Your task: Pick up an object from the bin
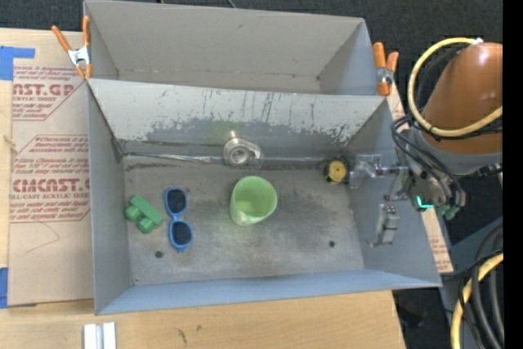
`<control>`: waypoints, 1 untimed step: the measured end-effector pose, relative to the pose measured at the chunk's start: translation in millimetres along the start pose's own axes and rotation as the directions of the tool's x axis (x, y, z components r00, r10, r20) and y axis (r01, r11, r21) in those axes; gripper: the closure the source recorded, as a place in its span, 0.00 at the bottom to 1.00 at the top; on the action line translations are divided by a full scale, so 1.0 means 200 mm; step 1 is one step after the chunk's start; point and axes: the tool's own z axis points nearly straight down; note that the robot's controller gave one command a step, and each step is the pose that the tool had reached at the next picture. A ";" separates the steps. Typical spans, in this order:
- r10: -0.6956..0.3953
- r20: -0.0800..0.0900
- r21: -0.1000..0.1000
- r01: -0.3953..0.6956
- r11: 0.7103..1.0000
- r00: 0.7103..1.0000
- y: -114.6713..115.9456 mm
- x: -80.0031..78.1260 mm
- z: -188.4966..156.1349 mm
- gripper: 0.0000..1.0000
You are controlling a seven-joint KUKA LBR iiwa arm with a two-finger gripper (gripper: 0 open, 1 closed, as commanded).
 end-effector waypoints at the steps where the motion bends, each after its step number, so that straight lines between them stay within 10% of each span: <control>1: 0.299 0.003 -0.004 -0.299 0.954 0.954 0.41 -0.11 0.31 0.00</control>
Offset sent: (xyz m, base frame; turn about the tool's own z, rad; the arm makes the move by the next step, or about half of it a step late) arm 0.0224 0.0786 -0.0594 0.3087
